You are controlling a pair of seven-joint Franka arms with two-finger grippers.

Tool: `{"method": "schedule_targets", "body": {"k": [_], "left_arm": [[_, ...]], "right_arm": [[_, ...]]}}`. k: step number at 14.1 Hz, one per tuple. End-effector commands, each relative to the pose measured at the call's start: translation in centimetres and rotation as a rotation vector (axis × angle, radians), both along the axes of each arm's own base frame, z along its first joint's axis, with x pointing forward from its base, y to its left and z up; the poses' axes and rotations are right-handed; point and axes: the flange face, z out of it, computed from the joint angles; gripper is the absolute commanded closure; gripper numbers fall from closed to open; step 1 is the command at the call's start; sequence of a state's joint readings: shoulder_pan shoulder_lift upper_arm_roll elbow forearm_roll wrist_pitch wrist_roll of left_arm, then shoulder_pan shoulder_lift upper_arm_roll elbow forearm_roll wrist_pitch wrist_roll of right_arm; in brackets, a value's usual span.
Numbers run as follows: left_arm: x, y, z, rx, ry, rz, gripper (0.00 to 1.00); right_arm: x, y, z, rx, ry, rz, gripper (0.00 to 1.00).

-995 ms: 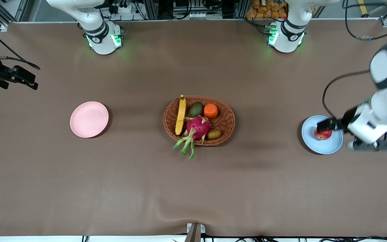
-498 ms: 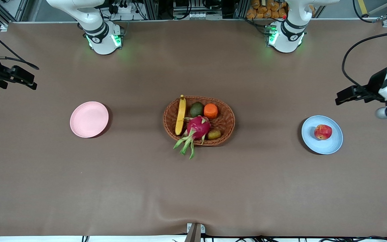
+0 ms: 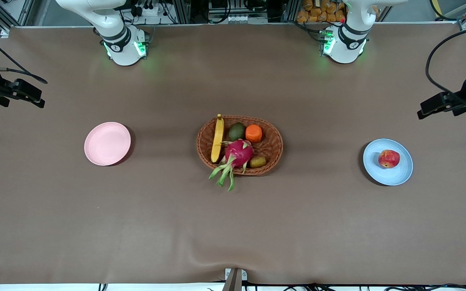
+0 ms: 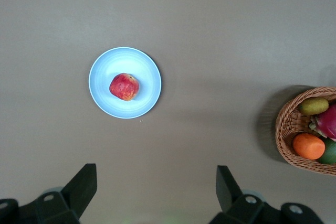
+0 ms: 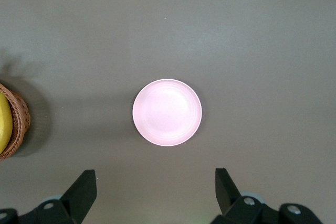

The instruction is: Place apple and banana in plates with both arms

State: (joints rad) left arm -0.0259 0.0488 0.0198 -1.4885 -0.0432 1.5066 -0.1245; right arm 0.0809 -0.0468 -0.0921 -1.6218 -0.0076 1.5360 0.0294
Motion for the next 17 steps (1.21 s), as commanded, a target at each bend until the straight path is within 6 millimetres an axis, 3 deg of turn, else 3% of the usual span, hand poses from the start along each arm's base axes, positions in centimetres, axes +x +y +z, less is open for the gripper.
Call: {"method": "schedule_targets", "body": {"k": [1, 3, 10, 17], "left_arm": [[-3.7, 0.2, 2.3, 0.013, -0.006, 0.004, 0.00], [-5.3, 0.8, 1.7, 0.007, 0.003, 0.013, 0.00], [-3.1, 0.8, 0.5, 0.008, -0.037, -0.007, 0.00], [-2.7, 1.0, 0.8, 0.014, -0.064, -0.026, 0.00]], "right_arm": [[-0.2, 0.4, 0.6, -0.006, -0.004, 0.005, 0.00], [-0.2, 0.2, 0.6, -0.006, -0.007, 0.002, 0.00], [-0.2, 0.5, 0.9, -0.004, -0.013, 0.008, 0.00], [-0.1, 0.5, 0.9, -0.004, -0.013, 0.008, 0.00]]}}
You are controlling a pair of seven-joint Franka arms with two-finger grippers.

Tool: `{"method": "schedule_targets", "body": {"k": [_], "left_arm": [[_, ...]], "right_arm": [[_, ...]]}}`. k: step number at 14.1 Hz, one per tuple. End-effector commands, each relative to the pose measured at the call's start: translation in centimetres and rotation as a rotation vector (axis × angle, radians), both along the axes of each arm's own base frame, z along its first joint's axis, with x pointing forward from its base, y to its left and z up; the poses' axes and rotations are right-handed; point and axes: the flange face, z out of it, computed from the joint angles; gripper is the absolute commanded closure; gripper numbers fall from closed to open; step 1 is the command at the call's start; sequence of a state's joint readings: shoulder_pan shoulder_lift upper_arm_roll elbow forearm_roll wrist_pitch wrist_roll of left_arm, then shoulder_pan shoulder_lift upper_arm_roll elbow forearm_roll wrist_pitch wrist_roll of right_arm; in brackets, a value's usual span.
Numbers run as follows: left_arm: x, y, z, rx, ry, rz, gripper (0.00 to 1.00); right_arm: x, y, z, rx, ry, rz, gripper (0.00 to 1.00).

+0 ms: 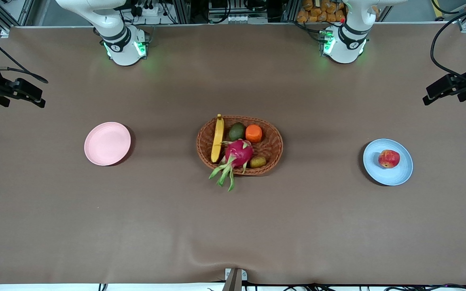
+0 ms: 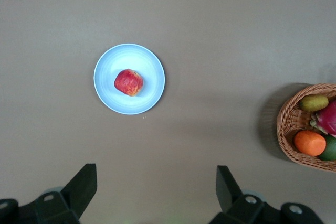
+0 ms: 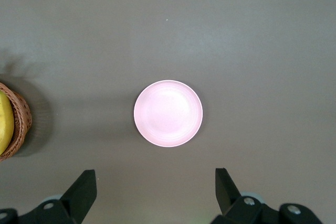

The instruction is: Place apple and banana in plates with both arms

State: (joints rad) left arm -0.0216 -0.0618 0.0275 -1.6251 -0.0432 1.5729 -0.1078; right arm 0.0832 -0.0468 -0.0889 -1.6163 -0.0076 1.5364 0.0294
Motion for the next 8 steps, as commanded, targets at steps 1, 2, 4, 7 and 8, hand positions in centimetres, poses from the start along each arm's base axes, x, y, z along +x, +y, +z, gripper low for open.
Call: {"method": "schedule_targets", "body": {"k": [1, 2, 4, 7, 8], "left_arm": [[0.1, 0.2, 0.5, 0.020, -0.021, -0.045, 0.00], [0.1, 0.2, 0.6, 0.020, -0.024, -0.056, 0.00], [0.0, 0.2, 1.6, 0.020, -0.044, -0.048, 0.00], [-0.3, 0.1, 2.0, 0.020, -0.036, -0.040, 0.00], [-0.2, 0.2, 1.7, 0.021, -0.027, -0.040, 0.00]], "right_arm": [[-0.2, 0.2, 0.7, -0.004, -0.009, 0.003, 0.00], [-0.2, 0.2, 0.8, -0.004, -0.010, 0.003, 0.00], [-0.1, 0.3, 0.8, -0.004, -0.012, 0.004, 0.00], [-0.1, 0.3, 0.8, -0.006, -0.010, 0.004, 0.00], [-0.1, 0.3, 0.8, -0.004, -0.010, 0.004, 0.00]]}}
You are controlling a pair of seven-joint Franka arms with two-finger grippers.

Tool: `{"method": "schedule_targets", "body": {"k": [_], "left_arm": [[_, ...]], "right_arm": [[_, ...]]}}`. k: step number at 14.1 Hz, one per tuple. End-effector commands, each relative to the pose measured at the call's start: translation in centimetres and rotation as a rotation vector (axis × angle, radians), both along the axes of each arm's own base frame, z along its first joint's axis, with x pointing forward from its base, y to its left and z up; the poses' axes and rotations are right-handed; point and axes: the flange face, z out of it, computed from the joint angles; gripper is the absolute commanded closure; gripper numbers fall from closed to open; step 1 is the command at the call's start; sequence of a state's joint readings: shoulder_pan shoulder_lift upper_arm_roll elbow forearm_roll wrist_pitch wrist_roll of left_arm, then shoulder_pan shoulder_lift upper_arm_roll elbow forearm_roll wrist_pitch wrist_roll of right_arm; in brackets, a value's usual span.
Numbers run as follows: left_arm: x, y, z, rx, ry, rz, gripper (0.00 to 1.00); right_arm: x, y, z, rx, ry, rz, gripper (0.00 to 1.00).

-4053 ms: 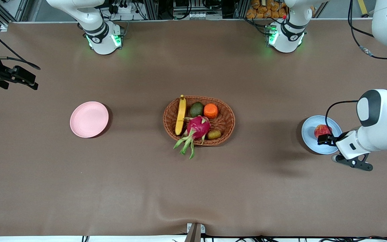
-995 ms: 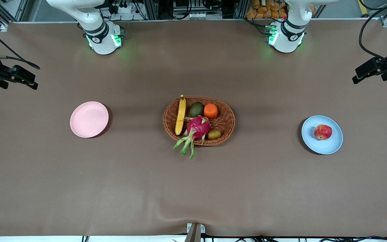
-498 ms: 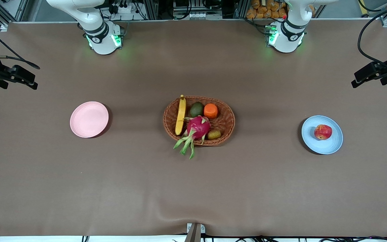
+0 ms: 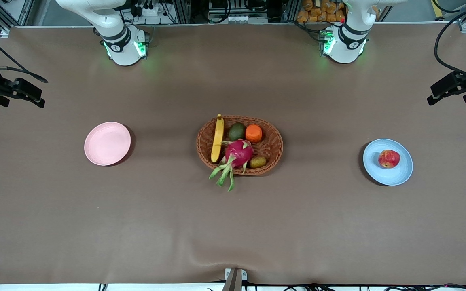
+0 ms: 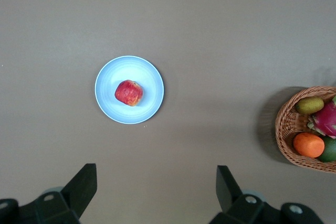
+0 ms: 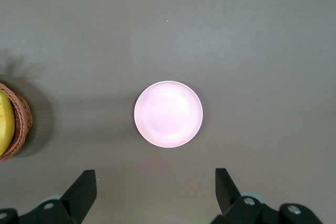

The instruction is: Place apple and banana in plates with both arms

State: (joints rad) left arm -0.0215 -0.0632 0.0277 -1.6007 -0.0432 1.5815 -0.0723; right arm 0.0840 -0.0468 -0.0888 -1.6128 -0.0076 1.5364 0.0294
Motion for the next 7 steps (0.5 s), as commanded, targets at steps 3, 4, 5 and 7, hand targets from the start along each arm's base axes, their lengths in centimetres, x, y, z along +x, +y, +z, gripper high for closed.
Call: {"method": "schedule_targets", "body": {"k": [3, 4, 5, 7], "left_arm": [[-0.22, 0.22, 0.24, 0.022, 0.013, -0.010, 0.00], [-0.24, 0.22, 0.30, 0.022, 0.013, -0.013, 0.00], [-0.11, 0.28, 0.33, 0.021, 0.013, -0.011, 0.00], [-0.17, -0.14, 0.41, 0.021, 0.016, -0.019, 0.00]], "right_arm": [[-0.09, 0.03, 0.57, -0.004, -0.005, 0.005, 0.00], [-0.09, 0.03, 0.57, -0.004, -0.005, 0.005, 0.00], [-0.09, 0.03, 0.57, -0.004, -0.005, 0.005, 0.00], [-0.09, -0.05, 0.57, -0.004, -0.005, 0.005, 0.00]]}}
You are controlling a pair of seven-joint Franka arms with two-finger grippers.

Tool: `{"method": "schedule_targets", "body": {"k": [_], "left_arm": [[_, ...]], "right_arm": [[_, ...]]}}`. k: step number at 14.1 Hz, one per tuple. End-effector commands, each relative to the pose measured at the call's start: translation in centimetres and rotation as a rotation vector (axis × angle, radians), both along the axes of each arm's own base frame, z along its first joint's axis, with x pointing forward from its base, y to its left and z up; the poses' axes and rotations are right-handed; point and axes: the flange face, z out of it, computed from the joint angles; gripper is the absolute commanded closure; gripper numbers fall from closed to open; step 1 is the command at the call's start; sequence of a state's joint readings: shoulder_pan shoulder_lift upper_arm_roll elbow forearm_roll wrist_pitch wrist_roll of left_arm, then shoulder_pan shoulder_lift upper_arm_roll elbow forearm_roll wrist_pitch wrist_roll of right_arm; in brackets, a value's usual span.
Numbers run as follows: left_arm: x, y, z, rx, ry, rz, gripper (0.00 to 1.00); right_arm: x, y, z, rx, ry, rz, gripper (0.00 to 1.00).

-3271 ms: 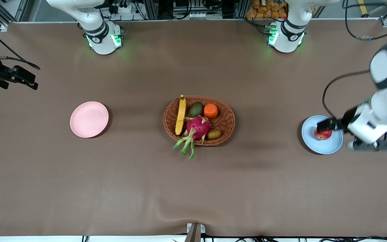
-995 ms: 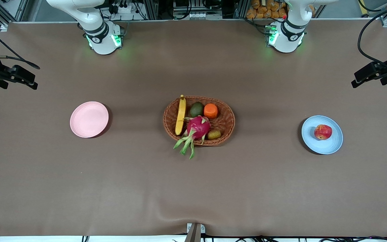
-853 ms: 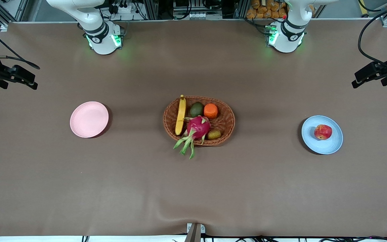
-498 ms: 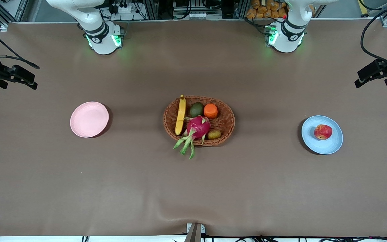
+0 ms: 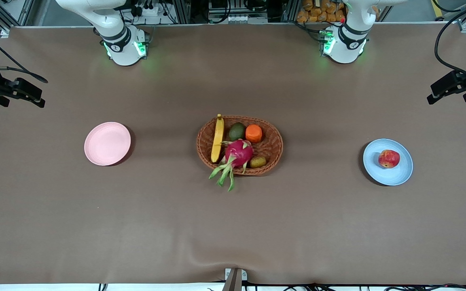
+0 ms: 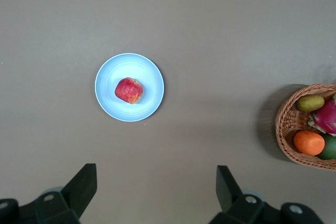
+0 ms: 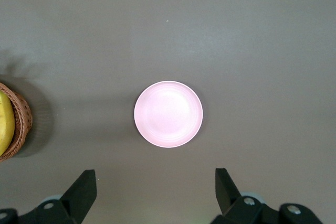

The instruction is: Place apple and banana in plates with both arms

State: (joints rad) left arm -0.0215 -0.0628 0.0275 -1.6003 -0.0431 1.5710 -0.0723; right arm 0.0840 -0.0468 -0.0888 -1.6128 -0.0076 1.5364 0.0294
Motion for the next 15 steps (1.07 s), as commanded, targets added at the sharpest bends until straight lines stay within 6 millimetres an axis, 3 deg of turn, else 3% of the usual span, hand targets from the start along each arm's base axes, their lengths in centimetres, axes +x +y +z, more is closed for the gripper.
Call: {"method": "schedule_targets", "body": {"k": [1, 15], "left_arm": [[-0.12, -0.19, 0.54, 0.022, 0.009, -0.020, 0.00], [-0.03, -0.55, 0.01, 0.021, 0.030, -0.028, 0.00]], "right_arm": [[-0.04, -0.06, 0.49, -0.006, -0.003, 0.005, 0.00], [0.01, -0.12, 0.23, -0.005, 0.004, 0.005, 0.00]]}}
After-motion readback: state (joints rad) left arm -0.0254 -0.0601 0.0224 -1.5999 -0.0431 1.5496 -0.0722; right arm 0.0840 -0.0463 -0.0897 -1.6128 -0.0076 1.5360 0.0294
